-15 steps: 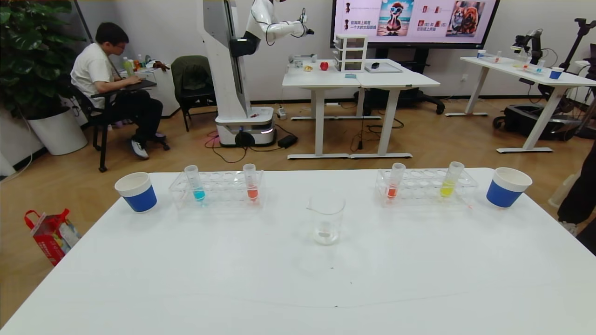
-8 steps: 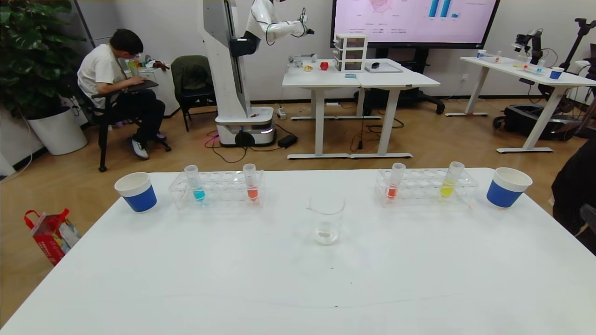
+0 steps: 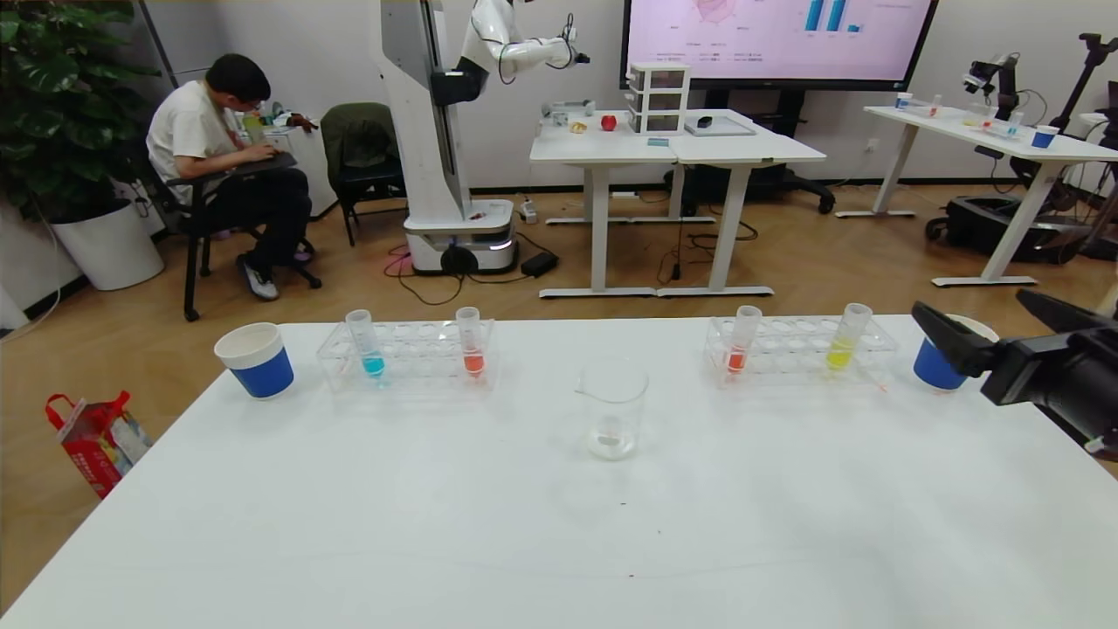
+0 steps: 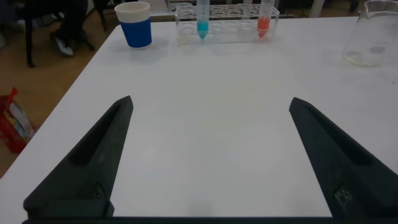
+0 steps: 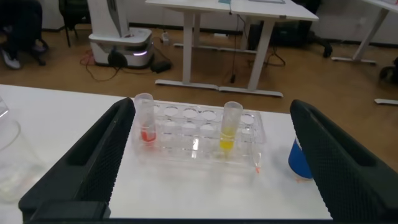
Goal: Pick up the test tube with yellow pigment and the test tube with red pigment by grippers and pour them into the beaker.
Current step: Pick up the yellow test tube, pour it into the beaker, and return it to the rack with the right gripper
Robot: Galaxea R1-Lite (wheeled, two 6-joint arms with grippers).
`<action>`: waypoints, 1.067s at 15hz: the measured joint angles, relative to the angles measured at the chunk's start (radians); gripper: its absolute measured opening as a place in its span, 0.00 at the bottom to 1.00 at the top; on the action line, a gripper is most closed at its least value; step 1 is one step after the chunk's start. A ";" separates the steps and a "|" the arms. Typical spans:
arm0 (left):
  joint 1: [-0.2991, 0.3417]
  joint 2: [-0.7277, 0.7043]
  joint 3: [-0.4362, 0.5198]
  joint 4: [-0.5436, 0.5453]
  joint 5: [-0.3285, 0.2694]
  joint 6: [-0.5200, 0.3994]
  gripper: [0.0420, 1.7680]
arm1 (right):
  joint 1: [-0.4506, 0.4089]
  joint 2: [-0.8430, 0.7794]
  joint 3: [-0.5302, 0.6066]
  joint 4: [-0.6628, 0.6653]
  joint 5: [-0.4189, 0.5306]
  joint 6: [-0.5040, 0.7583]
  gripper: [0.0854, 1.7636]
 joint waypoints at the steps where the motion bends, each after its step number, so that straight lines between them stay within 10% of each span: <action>1: 0.000 0.000 0.000 0.000 0.000 0.000 0.99 | -0.010 0.078 -0.009 -0.076 0.012 0.000 0.98; 6: 0.000 0.000 0.000 0.000 0.000 0.000 0.99 | -0.062 0.462 -0.095 -0.340 0.053 0.000 0.98; 16: 0.000 0.000 0.000 0.000 0.000 0.000 0.99 | -0.093 0.771 -0.383 -0.358 0.110 0.016 0.98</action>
